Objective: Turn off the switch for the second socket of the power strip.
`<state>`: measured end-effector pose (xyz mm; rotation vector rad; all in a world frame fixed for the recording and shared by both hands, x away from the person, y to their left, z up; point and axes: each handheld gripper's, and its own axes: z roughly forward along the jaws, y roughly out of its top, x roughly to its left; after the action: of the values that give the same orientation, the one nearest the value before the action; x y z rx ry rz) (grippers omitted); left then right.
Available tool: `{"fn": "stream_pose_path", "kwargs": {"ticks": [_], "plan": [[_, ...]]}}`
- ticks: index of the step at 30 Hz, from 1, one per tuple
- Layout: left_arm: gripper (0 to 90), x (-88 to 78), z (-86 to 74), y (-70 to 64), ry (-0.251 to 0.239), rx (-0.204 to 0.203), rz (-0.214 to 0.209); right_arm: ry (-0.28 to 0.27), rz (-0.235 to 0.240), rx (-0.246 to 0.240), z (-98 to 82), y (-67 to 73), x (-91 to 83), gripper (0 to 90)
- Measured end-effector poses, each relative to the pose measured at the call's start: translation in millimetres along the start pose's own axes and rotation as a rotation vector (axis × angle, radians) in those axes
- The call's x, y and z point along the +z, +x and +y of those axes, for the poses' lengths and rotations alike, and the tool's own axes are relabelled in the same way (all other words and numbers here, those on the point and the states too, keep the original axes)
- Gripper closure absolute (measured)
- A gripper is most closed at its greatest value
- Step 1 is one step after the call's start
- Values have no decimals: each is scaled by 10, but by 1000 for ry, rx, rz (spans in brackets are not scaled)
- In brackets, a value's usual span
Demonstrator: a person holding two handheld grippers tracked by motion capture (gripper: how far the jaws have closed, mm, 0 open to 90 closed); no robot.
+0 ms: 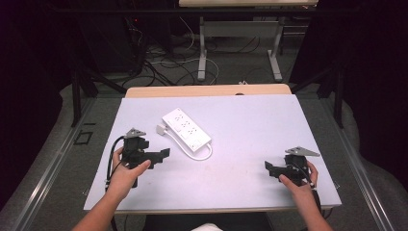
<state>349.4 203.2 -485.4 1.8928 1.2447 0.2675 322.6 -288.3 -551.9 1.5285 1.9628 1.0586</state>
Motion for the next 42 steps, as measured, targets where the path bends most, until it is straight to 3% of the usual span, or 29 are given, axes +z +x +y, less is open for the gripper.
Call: {"fn": "stream_pose_path", "kwargs": {"ticks": [8,14,20,23,27,42], "plan": [[3,-64,-164,77,-33,-30,24,-3,-1,-7,0,-2,4,110],[2,-112,-313,176,-68,-78,48,0,0,-4,-4,2,-3,110],[2,-130,-445,308,-57,-115,69,2,0,-2,-4,7,-3,110],[2,-127,-512,363,-42,-132,59,2,1,-3,-4,9,0,110],[3,-109,-580,402,-47,-122,91,4,1,-7,-3,9,5,110],[3,-47,-707,531,-55,-134,110,2,4,-13,0,3,6,110]]}}
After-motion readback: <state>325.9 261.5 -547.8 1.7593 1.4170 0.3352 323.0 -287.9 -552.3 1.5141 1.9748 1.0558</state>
